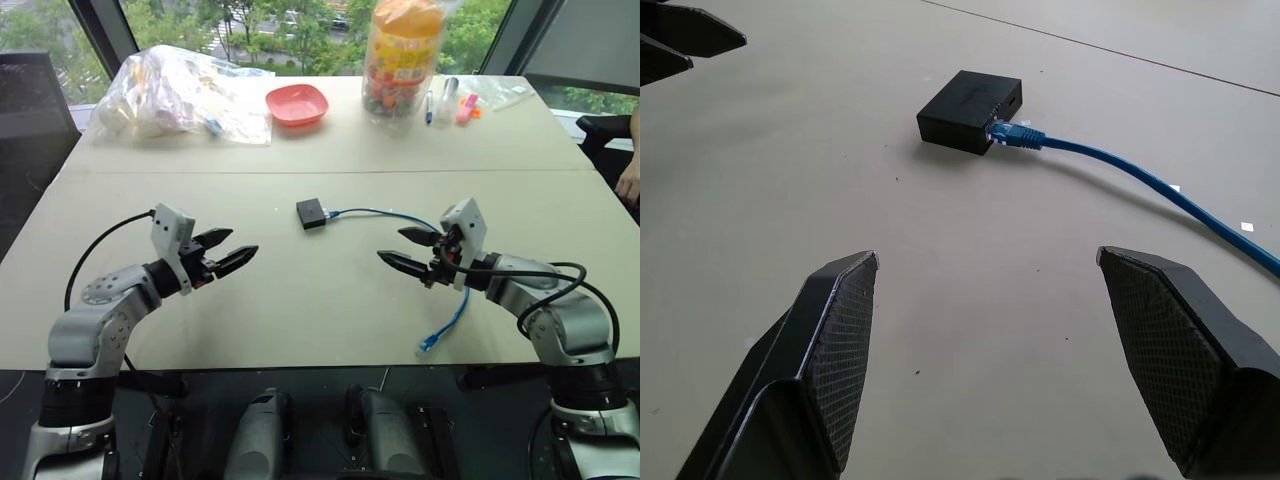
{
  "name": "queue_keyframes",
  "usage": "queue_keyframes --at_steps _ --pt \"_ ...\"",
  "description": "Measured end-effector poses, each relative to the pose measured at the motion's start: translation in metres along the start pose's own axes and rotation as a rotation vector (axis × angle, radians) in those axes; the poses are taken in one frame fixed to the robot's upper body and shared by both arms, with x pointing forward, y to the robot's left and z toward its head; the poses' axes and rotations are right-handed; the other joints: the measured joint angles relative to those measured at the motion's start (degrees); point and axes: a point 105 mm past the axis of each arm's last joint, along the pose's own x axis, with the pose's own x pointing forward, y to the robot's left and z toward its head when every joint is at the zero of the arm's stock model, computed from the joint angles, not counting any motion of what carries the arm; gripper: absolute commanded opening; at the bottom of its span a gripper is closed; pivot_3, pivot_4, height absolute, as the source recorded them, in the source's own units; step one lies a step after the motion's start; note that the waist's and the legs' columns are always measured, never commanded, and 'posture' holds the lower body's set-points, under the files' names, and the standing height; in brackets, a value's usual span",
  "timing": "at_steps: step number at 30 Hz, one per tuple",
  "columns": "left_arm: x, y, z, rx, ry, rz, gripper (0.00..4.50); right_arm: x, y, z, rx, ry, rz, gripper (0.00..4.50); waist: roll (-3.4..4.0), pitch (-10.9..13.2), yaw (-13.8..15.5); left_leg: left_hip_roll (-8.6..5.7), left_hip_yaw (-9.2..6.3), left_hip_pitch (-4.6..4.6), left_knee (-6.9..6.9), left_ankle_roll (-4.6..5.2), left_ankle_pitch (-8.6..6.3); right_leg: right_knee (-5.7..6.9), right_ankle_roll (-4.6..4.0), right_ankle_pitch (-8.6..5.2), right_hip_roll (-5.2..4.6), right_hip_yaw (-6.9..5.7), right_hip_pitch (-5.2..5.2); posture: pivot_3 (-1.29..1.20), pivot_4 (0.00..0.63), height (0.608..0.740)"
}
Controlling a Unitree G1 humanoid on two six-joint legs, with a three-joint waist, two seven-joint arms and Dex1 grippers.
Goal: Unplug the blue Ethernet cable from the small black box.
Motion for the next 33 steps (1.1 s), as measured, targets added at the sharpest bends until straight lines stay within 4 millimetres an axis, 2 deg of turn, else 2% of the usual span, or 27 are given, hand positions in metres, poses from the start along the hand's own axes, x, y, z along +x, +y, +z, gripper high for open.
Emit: queue_keyframes --at_steps 15,22,26,28,33 --pt "0.005 -0.001 -0.001 -0.012 0.009 -0.013 3.85 -0.001 -0.001 -0.002 -0.004 0.009 -0.008 3.67 0.0 0.0 0.0 0.0 0.0 0.0 0.0 0.0 0.0 0.0 0.0 0.0 0.0 0.0 0.0 0.0 0.15 0.74" --pt "0.009 0.007 -0.001 0.028 0.045 -0.026 3.85 0.003 -0.003 0.003 -0.052 0.01 -0.011 3.67 0.0 0.0 0.0 0.0 0.0 0.0 0.0 0.0 0.0 0.01 0.0 0.0 0.03 -0.01 0.0 0.0 0.15 0.74" --pt "0.012 0.019 0.015 0.133 0.1 -0.102 3.85 0.023 -0.011 0.009 -0.136 0.026 0.02 3.67 0.0 0.0 -0.2 0.01 0.04 0.01 0.03 -0.03 0.02 -0.01 -0.09 0.05 0.06 -0.01 -0.03 0.0 0.15 0.74" --pt "0.011 0.022 0.029 0.199 0.117 -0.152 3.85 0.04 -0.019 0.014 -0.18 0.03 0.026 3.67 0.01 0.0 -0.3 0.02 0.07 0.0 0.02 -0.03 0.03 -0.01 -0.12 0.08 0.07 -0.01 -0.05 0.0 0.15 0.74" --pt "-0.002 0.017 0.042 0.232 0.176 -0.264 3.85 0.089 -0.039 0.021 -0.236 0.055 0.055 3.67 0.02 0.0 -1.5 -0.02 0.11 -0.06 -0.09 0.0 0.06 0.1 0.03 0.24 0.1 0.02 -0.14 0.0 0.15 0.74"
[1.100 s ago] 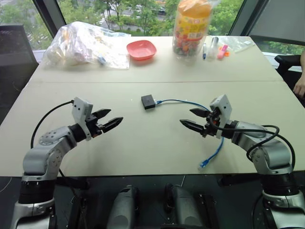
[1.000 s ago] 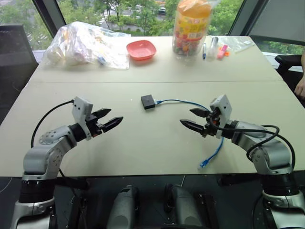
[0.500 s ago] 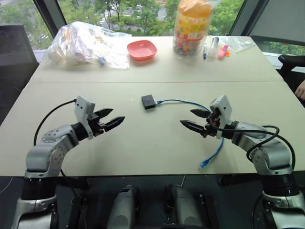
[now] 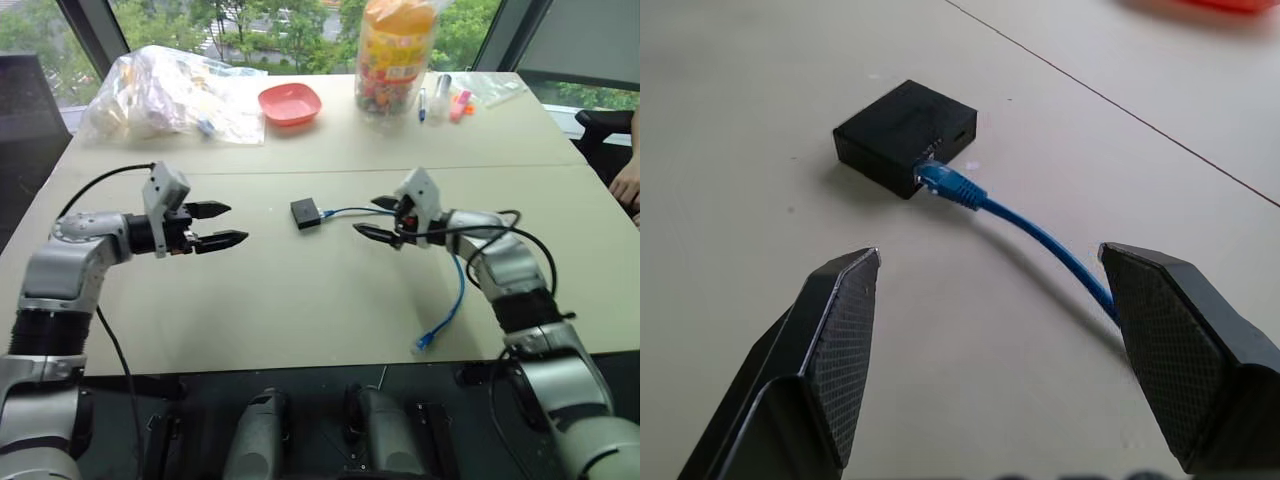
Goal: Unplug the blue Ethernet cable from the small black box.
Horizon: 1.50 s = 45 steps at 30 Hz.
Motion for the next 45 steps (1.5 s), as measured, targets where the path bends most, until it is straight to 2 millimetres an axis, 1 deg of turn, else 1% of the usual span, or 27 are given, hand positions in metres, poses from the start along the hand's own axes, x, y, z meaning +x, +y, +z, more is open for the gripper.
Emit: queue_keyframes --at_steps 2,5,7,9,11,14,17,19,20,25,28,29,30,31,32,34,35,37,39,41,43,45 --pt "-0.001 -0.004 0.002 -0.005 -0.005 -0.008 3.85 0.017 -0.007 0.001 -0.024 0.028 0.008 3.67 0.0 0.0 -0.3 -0.02 0.05 -0.01 -0.01 0.0 0.0 0.02 -0.01 0.02 0.02 0.0 -0.01 0.0 0.15 0.74" --pt "-0.003 -0.01 0.002 -0.019 -0.026 0.004 3.85 0.032 -0.009 0.0 -0.071 0.076 0.018 3.67 0.0 0.0 -0.3 0.01 0.06 0.0 -0.03 0.0 0.01 0.05 0.0 0.01 0.03 0.0 0.01 0.0 0.15 0.74" --pt "-0.006 -0.016 -0.004 -0.039 -0.034 0.029 3.85 0.04 -0.006 -0.008 -0.08 0.127 0.027 3.67 0.0 0.0 -0.4 0.03 0.03 0.02 -0.03 -0.01 0.01 0.06 0.0 0.01 0.02 0.03 0.01 0.0 0.15 0.74" --pt "-0.009 -0.024 -0.015 -0.073 -0.032 0.059 3.85 0.046 0.001 -0.016 -0.063 0.16 0.042 3.67 0.0 0.0 -0.4 0.04 0.01 0.05 -0.02 -0.02 0.01 0.09 -0.01 0.02 0.01 0.09 0.01 0.0 0.15 0.74" --pt "-0.01 -0.032 -0.026 -0.117 -0.03 0.086 3.85 0.053 0.006 -0.013 -0.073 0.183 0.059 3.67 0.0 0.0 -0.6 0.05 0.02 0.15 -0.02 -0.1 0.06 0.14 -0.01 0.03 0.02 0.15 0.06 0.0 0.15 0.74" --pt "-0.014 -0.038 -0.032 -0.143 -0.036 0.131 3.92 0.064 0.017 -0.011 -0.092 0.202 0.084 2.81 -0.01 0.0 -0.8 0.13 0.01 0.43 -0.03 -0.17 0.08 0.16 0.0 -0.03 0.08 0.15 0.25 0.0 0.15 0.74" --pt "-0.019 -0.036 -0.03 -0.141 -0.046 0.191 3.92 0.074 0.029 -0.01 -0.119 0.216 0.116 1.3 0.0 0.0 -0.9 0.26 0.01 0.89 -0.05 -0.22 0.06 0.14 -0.26 -0.1 0.18 0.16 0.62 0.0 0.15 0.74" --pt "-0.021 -0.035 -0.032 -0.144 -0.041 0.217 3.92 0.077 0.035 -0.008 -0.132 0.219 0.143 0.26 0.01 0.0 -1.3 0.28 -0.01 0.92 -0.05 -0.37 0.0 0.15 -0.29 -0.08 0.19 0.16 0.63 0.0 0.15 0.74" --pt "-0.021 -0.035 -0.034 -0.15 -0.037 0.224 3.92 0.078 0.037 -0.007 -0.137 0.222 0.159 0.09 0.01 0.0 -1.5 0.29 -0.01 0.92 -0.05 -0.38 0.0 0.15 -0.3 -0.08 0.21 0.17 0.62 0.0 0.15 0.74" --pt "-0.022 -0.032 -0.037 -0.167 -0.032 0.232 3.92 0.077 0.039 -0.004 -0.114 0.208 0.182 0.09 0.01 0.0 -1.7 0.29 0.06 0.87 -0.16 -0.24 0.08 0.15 -0.29 -0.06 0.25 0.27 0.5 0.0 0.15 0.74" --pt "-0.02 -0.025 -0.034 -0.176 -0.056 0.239 3.92 0.078 0.033 -0.002 -0.172 0.206 0.141 0.09 0.02 0.0 -1.7 0.27 0.08 0.85 -0.17 -0.24 0.09 0.16 -0.29 -0.06 0.26 0.27 0.46 0.0 0.15 0.74" --pt "-0.018 -0.015 -0.026 -0.177 -0.1 0.254 3.92 0.078 0.027 0.001 -0.249 0.196 0.085 0.09 0.02 0.0 -1.4 0.24 0.04 0.79 -0.17 -0.34 0.16 0.17 -0.3 -0.06 0.26 0.26 0.43 0.0 0.15 0.74" --pt "-0.019 -0.01 -0.023 -0.173 -0.113 0.262 3.92 0.079 0.023 0.005 -0.29 0.18 0.058 0.09 0.01 0.0 -1.5 0.24 0.06 0.81 -0.17 -0.35 0.16 0.14 -0.31 -0.06 0.24 0.28 0.47 0.0 0.15 0.74" --pt "-0.009 0.013 -0.007 -0.233 -0.215 0.267 3.92 0.068 -0.001 0.013 -0.485 0.158 -0.087 0.09 0.12 0.1 -0.4 0.13 0.03 0.58 -0.13 -0.44 0.26 0.19 -0.31 -0.07 0.16 0.26 0.29 0.0 0.15 0.74" --pt "-0.006 0.035 0.008 -0.277 -0.281 0.275 3.92 0.06 -0.014 0.033 -0.658 0.087 -0.184 0.09 0.04 0.1 0.0 0.04 0.01 0.28 -0.01 -0.54 0.36 0.2 -0.31 -0.03 0.24 0.27 0.11 0.0 0.15 0.74" --pt "0.003 0.053 0.032 -0.312 -0.364 0.228 3.92 0.049 -0.02 0.06 -0.861 -0.027 -0.269 0.09 0.0 0.1 0.1 -0.02 0.09 0.18 0.02 -0.52 0.36 0.15 -0.13 0.07 0.26 0.28 0.11 0.0 0.15 0.74" --pt "0.008 0.058 0.042 -0.313 -0.392 0.194 3.92 0.045 -0.019 0.069 -0.934 -0.068 -0.29 0.09 -0.02 0.0 -0.1 -0.04 0.14 0.19 0.0 -0.47 0.33 0.14 -0.08 0.08 0.25 0.29 0.13 0.0 0.15 0.74" --pt "0.025 0.061 0.055 -0.315 -0.408 0.118 3.92 0.04 -0.016 0.076 -1.03 -0.126 -0.317 0.09 -0.04 0.0 -0.2 -0.06 0.19 0.19 -0.06 -0.41 0.3 0.13 -0.01 0.06 0.26 0.29 0.13 0.0 0.15 0.74" --pt "0.042 0.061 0.059 -0.336 -0.399 0.049 3.92 0.037 -0.013 0.074 -1.075 -0.155 -0.329 0.09 -0.05 0.0 -0.3 -0.07 0.22 0.18 -0.09 -0.43 0.31 0.14 -0.04 0.07 0.3 0.28 0.11 0.0 0.15 0.74" --pt "0.059 0.058 0.063 -0.358 -0.392 -0.014 3.92 0.032 -0.015 0.072 -1.104 -0.165 -0.349 0.09 -0.05 0.0 -0.5 -0.06 0.24 0.08 -0.1 -0.53 0.37 0.13 -0.03 0.07 0.33 0.28 0.01 0.0 0.15 0.74" --pt "0.068 0.055 0.069 -0.363 -0.393 -0.061 3.92 0.027 -0.018 0.076 -1.129 -0.181 -0.376 0.09 -0.06 0.0 -0.6 -0.05 0.24 0.07 -0.1 -0.55 0.39 0.12 -0.01 0.05 0.34 0.29 -0.01 0.0 0.15 0.74" --pt "0.073 0.052 0.078 -0.357 -0.403 -0.099 3.92 0.023 -0.018 0.084 -1.151 -0.207 -0.395 0.09 -0.06 0.0 -0.8 -0.03 0.22 0.1 -0.1 -0.42 0.31 0.14 0.1 -0.01 0.35 0.29 0.01 0.0 0.15 0.74"
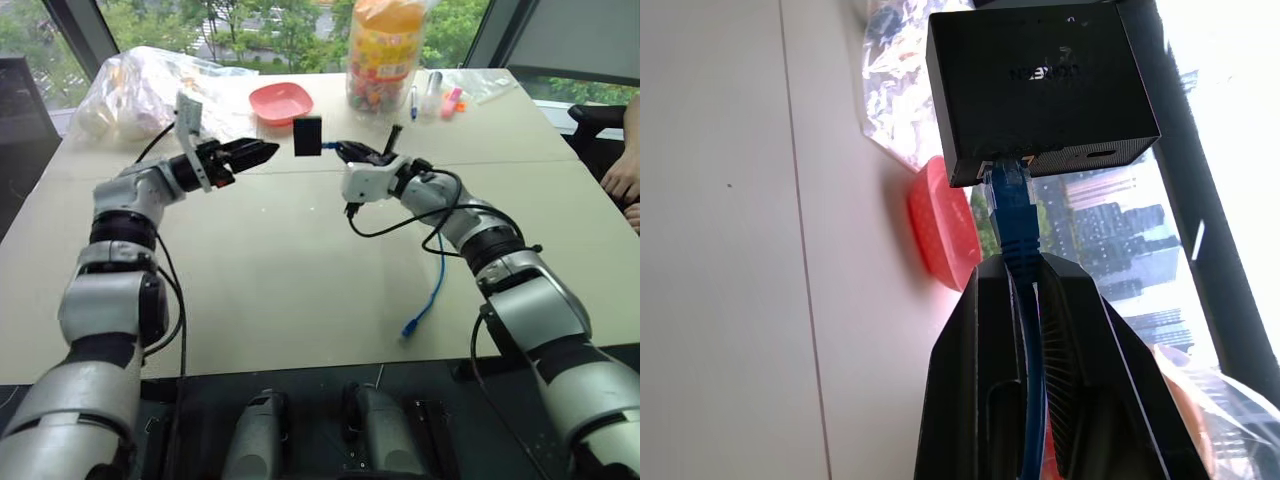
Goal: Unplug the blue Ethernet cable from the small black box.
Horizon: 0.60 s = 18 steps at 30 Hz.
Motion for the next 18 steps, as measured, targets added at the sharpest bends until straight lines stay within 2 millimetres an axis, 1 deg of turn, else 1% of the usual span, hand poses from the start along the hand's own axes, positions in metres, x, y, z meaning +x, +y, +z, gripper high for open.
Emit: queue_keyframes --at_steps 2,4,7,9,12,14,15,16,18 --pt "0.006 -0.003 0.006 0.008 -0.005 -0.02 3.92 0.0 -0.003 0.002 -0.008 -0.01 -0.009 0.09 0.0 0.0 -0.2 0.01 -0.02 0.02 0.01 -0.01 0.01 0.02 0.0 0.0 0.0 0.0 0.01 0.0 0.15 0.74" --pt "0.017 -0.007 0.009 0.017 -0.012 -0.036 3.92 -0.001 -0.005 0.003 -0.022 -0.014 -0.011 0.09 0.0 0.0 -0.2 0.01 -0.04 0.02 0.02 -0.01 0.01 0.04 -0.02 0.01 -0.01 0.0 0.03 0.0 0.15 0.74" --pt "0.026 -0.009 0.005 -0.001 -0.021 -0.038 3.92 -0.002 -0.006 0.006 -0.031 -0.029 -0.02 0.09 0.0 0.0 -0.2 0.01 -0.04 0.03 0.05 0.0 0.01 0.04 -0.02 0.02 -0.01 0.0 0.05 0.0 0.15 0.74" --pt "0.031 -0.009 0.001 -0.003 -0.011 -0.034 3.92 -0.003 -0.003 0.01 -0.032 -0.042 -0.022 0.09 0.0 0.0 -0.1 0.01 -0.05 0.03 0.05 0.0 0.01 0.05 -0.02 0.02 -0.01 0.0 0.04 0.0 0.15 0.74" --pt "0.036 -0.009 -0.003 -0.007 -0.005 -0.031 3.05 -0.004 0.001 0.013 -0.031 -0.049 -0.02 0.0 0.0 0.0 0.0 0.01 -0.04 0.02 0.05 0.0 0.01 0.05 -0.03 0.02 -0.01 0.0 0.03 0.0 0.15 0.74" --pt "0.038 -0.009 -0.002 -0.023 -0.026 -0.023 2.22 -0.005 0.001 0.017 -0.039 -0.061 -0.021 0.0 0.0 0.0 0.0 0.01 -0.05 0.02 0.05 0.0 0.01 0.06 -0.03 0.02 -0.01 0.0 0.02 0.0 0.15 0.74" --pt "0.038 -0.01 0.0 -0.026 -0.036 -0.027 1.66 -0.005 0.001 0.019 -0.041 -0.067 -0.022 0.0 0.0 0.0 0.1 0.01 -0.05 0.03 0.05 0.0 0.01 0.07 -0.03 0.02 0.0 0.0 0.03 0.0 0.15 0.74" --pt "0.039 -0.01 0.001 -0.026 -0.039 -0.029 1.33 -0.005 0.002 0.02 -0.042 -0.066 -0.02 0.0 0.0 0.0 0.1 0.01 -0.05 0.03 0.05 0.0 0.01 0.07 -0.03 0.02 0.0 0.0 0.03 0.0 0.15 0.74" --pt "0.04 -0.013 0.002 -0.028 -0.041 -0.048 0.51 -0.007 0.003 0.018 -0.04 -0.052 -0.015 0.0 0.0 0.0 0.3 0.01 -0.05 0.03 0.06 0.0 0.01 0.07 -0.03 0.02 -0.01 0.0 0.03 0.0 0.15 0.74"
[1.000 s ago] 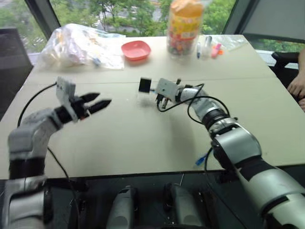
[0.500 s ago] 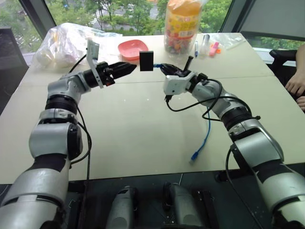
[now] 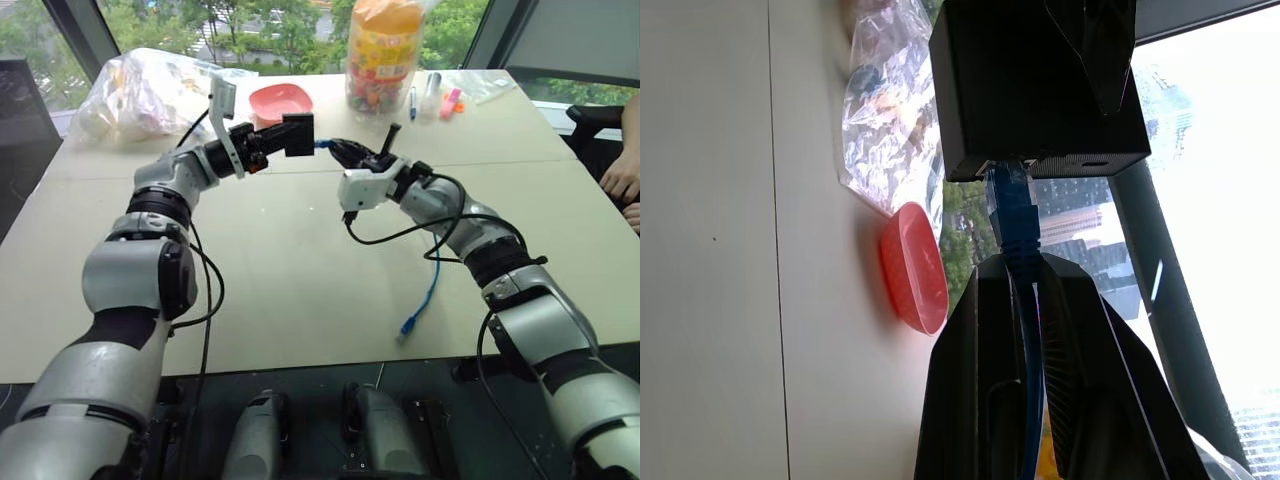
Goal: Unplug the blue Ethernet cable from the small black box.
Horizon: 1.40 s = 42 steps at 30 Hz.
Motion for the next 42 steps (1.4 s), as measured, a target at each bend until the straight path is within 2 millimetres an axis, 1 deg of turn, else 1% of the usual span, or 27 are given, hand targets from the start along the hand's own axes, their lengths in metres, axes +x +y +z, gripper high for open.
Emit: queue_keyframes --at_steps 3,5,6,7,8,9,11,12,13,14,15,16,17,18,19,20,21,22,24,26,28,30,32,37,42 --pt "0.0 -0.001 0.0 0.001 0.003 -0.008 0.49 -0.001 -0.001 0.001 -0.005 0.0 0.001 0.0 0.0 0.0 0.1 0.0 0.0 -0.01 0.01 0.0 0.0 -0.01 0.0 0.0 0.0 0.0 0.0 0.0 0.15 0.74" --pt "0.0 -0.001 -0.001 0.003 0.007 -0.008 0.49 -0.001 0.0 0.001 0.004 0.002 0.008 0.84 0.0 0.0 0.1 0.0 0.0 -0.01 0.01 0.0 0.0 -0.01 0.0 0.0 0.0 0.0 0.0 0.0 0.15 0.74" --pt "0.0 0.0 -0.001 0.003 0.008 -0.003 0.49 -0.002 0.001 0.002 0.016 -0.002 0.015 1.15 0.0 0.0 0.1 0.0 -0.01 -0.01 0.01 0.0 0.0 -0.01 0.0 0.0 0.0 0.0 0.01 0.0 0.15 0.74" --pt "-0.001 0.001 0.0 0.001 -0.001 0.004 0.49 -0.004 0.002 0.003 0.039 -0.006 0.018 1.69 0.0 0.0 0.2 0.0 -0.01 -0.01 0.01 0.0 0.0 -0.01 0.0 0.0 0.0 0.0 0.01 0.0 0.15 0.74" --pt "-0.001 0.002 0.001 -0.001 -0.007 0.012 0.49 -0.005 0.003 0.003 0.054 -0.003 0.023 2.15 0.0 0.0 0.2 0.0 -0.02 -0.01 0.02 0.0 0.0 -0.01 0.0 0.0 0.0 0.0 0.01 0.0 0.15 0.74" --pt "-0.001 0.003 0.002 -0.004 -0.015 0.021 0.49 -0.008 0.004 0.001 0.078 0.012 0.019 2.72 0.0 0.0 0.2 0.0 -0.02 -0.01 0.02 0.0 0.0 -0.01 0.0 0.0 -0.01 0.0 0.02 0.0 0.15 0.74" --pt "-0.003 0.004 0.004 -0.015 -0.034 0.03 0.49 -0.019 0.004 -0.007 0.186 0.069 -0.014 3.68 -0.01 0.0 0.4 0.0 -0.06 -0.01 0.03 0.0 0.0 -0.02 -0.01 0.01 -0.01 -0.02 0.04 0.0 0.15 0.74" --pt "-0.006 0.005 0.006 -0.036 -0.058 0.033 0.49 -0.027 0.003 -0.013 0.33 0.114 -0.061 3.68 -0.03 0.0 0.4 0.01 -0.1 0.0 0.04 0.01 0.0 -0.03 -0.02 0.02 0.0 -0.03 0.08 0.0 0.15 0.74" --pt "-0.01 0.007 0.007 -0.055 -0.078 0.039 0.49 -0.033 0.007 -0.015 0.481 0.144 -0.093 3.68 -0.03 0.0 0.3 0.03 -0.12 0.03 0.03 0.01 -0.01 -0.04 -0.07 0.04 0.0 -0.03 0.12 0.0 0.15 0.74" --pt "-0.014 0.009 0.008 -0.086 -0.105 0.041 0.49 -0.041 0.013 -0.016 0.706 0.165 -0.137 3.68 -0.03 0.0 0.3 0.05 -0.17 0.06 0.04 0.01 -0.01 -0.01 -0.14 0.09 0.01 -0.05 0.15 0.0 0.15 0.74" --pt "-0.017 0.009 0.008 -0.118 -0.125 0.033 0.49 -0.048 0.019 -0.012 0.953 0.162 -0.173 3.68 -0.03 0.0 0.2 0.07 -0.28 0.06 0.04 0.01 -0.01 0.02 -0.18 0.11 0.02 -0.05 0.14 0.0 0.15 0.74" --pt "-0.018 0.008 0.009 -0.148 -0.143 0.016 0.49 -0.05 0.026 -0.004 1.169 0.14 -0.189 3.68 -0.02 0.0 0.1 0.08 -0.29 0.07 0.05 0.01 -0.01 0.05 -0.19 0.12 0.02 -0.04 0.12 0.0 0.15 0.74" --pt "-0.018 0.005 0.01 -0.178 -0.16 -0.007 0.49 -0.05 0.027 0.005 1.378 0.097 -0.205 3.68 -0.02 0.0 0.0 0.1 -0.32 0.07 0.07 0.01 0.0 0.11 -0.19 0.12 0.02 -0.03 0.1 0.0 0.15 0.74" --pt "-0.017 0.002 0.011 -0.208 -0.18 -0.035 0.49 -0.048 0.025 0.016 1.551 0.039 -0.216 3.68 -0.01 0.0 0.0 0.12 -0.34 0.09 0.09 0.0 0.0 0.15 -0.18 0.11 0.01 -0.03 0.1 0.0 0.15 0.74" --pt "-0.017 -0.002 0.014 -0.239 -0.204 -0.071 0.49 -0.047 0.015 0.028 1.713 -0.047 -0.227 3.68 -0.01 0.0 0.0 0.15 -0.36 0.1 0.12 0.0 0.01 0.18 -0.17 0.1 0.01 -0.03 0.1 0.0 0.15 0.74" --pt "-0.015 -0.006 0.017 -0.264 -0.222 -0.109 0.49 -0.046 0.003 0.04 1.833 -0.141 -0.228 3.68 -0.01 0.0 0.2 0.23 -0.4 0.15 0.13 -0.01 0.01 0.18 -0.15 0.09 0.02 -0.04 0.13 0.0 0.15 0.74" --pt "-0.015 -0.01 0.02 -0.287 -0.241 -0.146 0.49 -0.045 -0.006 0.05 1.917 -0.213 -0.221 3.68 -0.01 0.0 0.2 0.24 -0.4 0.24 0.13 -0.01 0.01 0.17 -0.14 0.08 0.02 -0.04 0.22 0.0 0.15 0.74" --pt "-0.015 -0.014 0.023 -0.302 -0.256 -0.178 0.49 -0.044 -0.011 0.058 1.977 -0.259 -0.207 3.68 -0.01 0.0 0.3 0.27 -0.4 0.37 0.12 -0.02 0.0 0.13 -0.14 0.07 0.01 -0.04 0.34 0.0 0.15 0.74" --pt "-0.017 -0.021 0.028 -0.323 -0.28 -0.237 0.49 -0.042 -0.013 0.065 2.068 -0.294 -0.198 3.68 0.01 0.0 0.3 0.3 -0.4 0.43 0.11 -0.02 -0.01 0.06 -0.16 0.08 0.0 -0.04 0.42 0.0 0.15 0.74" --pt "-0.019 -0.024 0.025 -0.347 -0.282 -0.269 0.49 -0.04 -0.01 0.067 2.112 -0.282 -0.199 3.68 0.01 0.0 0.4 0.28 -0.38 0.43 0.1 -0.02 -0.01 0.04 -0.17 0.09 -0.02 -0.03 0.42 0.0 0.15 0.74" --pt "-0.021 -0.026 0.018 -0.375 -0.279 -0.292 0.49 -0.038 -0.011 0.068 2.141 -0.287 -0.219 3.68 0.01 0.0 0.4 0.27 -0.36 0.41 0.08 -0.01 -0.01 0.02 -0.16 0.09 -0.02 -0.02 0.41 0.0 0.15 0.74" --pt "-0.021 -0.029 0.008 -0.416 -0.268 -0.318 0.49 -0.036 -0.013 0.069 2.163 -0.304 -0.241 3.68 0.01 0.0 0.4 0.24 -0.34 0.36 0.07 0.01 -0.02 0.04 -0.16 0.09 -0.01 0.0 0.37 0.0 0.15 0.74" --pt "-0.022 -0.031 0.002 -0.446 -0.263 -0.33 0.49 -0.034 -0.016 0.07 2.17 -0.319 -0.252 3.68 0.01 0.0 0.4 0.17 -0.34 0.34 0.07 0.01 -0.02 0.04 -0.15 0.09 0.0 0.0 0.34 0.0 0.15 0.74" --pt "-0.023 -0.038 0.005 -0.441 -0.266 -0.35 0.49 -0.033 -0.015 0.067 2.182 -0.314 -0.264 3.68 0.01 0.0 0.4 0.17 -0.36 0.34 0.08 0.01 -0.02 0.04 -0.15 0.09 0.0 -0.01 0.35 0.0 0.15 0.74" --pt "-0.022 -0.04 0.001 -0.46 -0.268 -0.35 0.49 -0.029 -0.016 0.066 2.187 -0.321 -0.256 3.68 0.01 0.0 0.3 0.17 -0.36 0.34 0.08 0.01 -0.02 0.04 -0.15 0.09 0.01 -0.01 0.34 0.0 0.15 0.74"
